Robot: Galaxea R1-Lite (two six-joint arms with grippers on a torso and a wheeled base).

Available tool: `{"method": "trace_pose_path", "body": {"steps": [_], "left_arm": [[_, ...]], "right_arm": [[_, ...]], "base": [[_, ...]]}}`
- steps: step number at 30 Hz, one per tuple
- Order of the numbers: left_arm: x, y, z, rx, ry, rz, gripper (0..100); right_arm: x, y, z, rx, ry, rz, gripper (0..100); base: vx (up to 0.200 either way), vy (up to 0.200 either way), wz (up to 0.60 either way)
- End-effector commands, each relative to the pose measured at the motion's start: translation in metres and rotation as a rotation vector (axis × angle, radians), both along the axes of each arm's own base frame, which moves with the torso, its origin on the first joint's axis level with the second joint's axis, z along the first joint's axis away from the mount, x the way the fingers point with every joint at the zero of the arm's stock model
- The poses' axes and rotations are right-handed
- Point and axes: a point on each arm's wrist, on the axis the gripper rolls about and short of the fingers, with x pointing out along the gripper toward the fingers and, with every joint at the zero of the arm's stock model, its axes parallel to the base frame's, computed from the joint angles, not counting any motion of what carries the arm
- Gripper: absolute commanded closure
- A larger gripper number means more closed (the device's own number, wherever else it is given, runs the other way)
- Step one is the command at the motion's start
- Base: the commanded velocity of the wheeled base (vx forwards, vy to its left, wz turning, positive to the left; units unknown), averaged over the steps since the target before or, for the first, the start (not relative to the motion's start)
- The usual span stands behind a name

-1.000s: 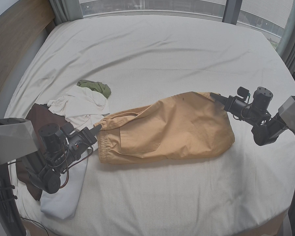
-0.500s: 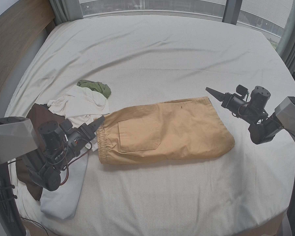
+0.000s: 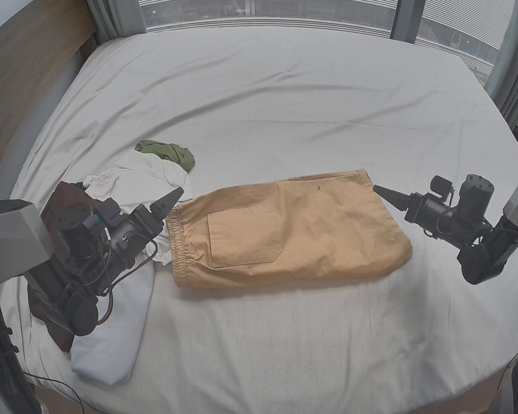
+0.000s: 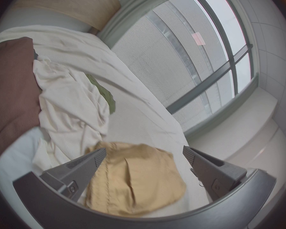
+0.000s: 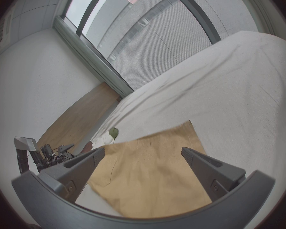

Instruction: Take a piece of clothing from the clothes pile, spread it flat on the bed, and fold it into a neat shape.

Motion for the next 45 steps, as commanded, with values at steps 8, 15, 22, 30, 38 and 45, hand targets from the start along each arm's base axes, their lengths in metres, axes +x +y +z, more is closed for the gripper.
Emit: {"method": "trace_pose_path", "body": {"steps": [8, 15, 22, 30, 38, 45], "left_arm": [[-0.067, 0.008, 0.01, 0.162, -0.037, -0.228, 0], [-0.061, 0.005, -0.013, 0.311, -0.039, -0.211, 0], [-0.062, 0.002, -0.014, 0.313, -0.038, -0.221, 0], [-0.062, 0.002, -0.015, 0.312, -0.033, -0.223, 0], [-0.061, 0.002, -0.015, 0.312, -0.034, -0.22, 0], [-0.061, 0.002, -0.014, 0.312, -0.036, -0.221, 0]], "right_arm": [[-0.061, -0.01, -0.012, -0.025, 0.185, -0.018, 0], [-0.079, -0.023, -0.027, -0.137, 0.257, -0.036, 0], [-0.083, -0.023, -0.037, -0.154, 0.344, -0.027, 0], [-0.072, -0.021, -0.052, -0.175, 0.382, -0.069, 0], [-0.062, -0.009, -0.067, -0.192, 0.42, -0.064, 0], [-0.053, -0.007, -0.075, -0.171, 0.449, -0.066, 0]], "base": [[0.0, 0.0, 0.0], [0.0, 0.0, 0.0], [0.0, 0.0, 0.0], [0.0, 0.0, 0.0], [0.0, 0.0, 0.0], [0.0, 0.0, 0.0]]}}
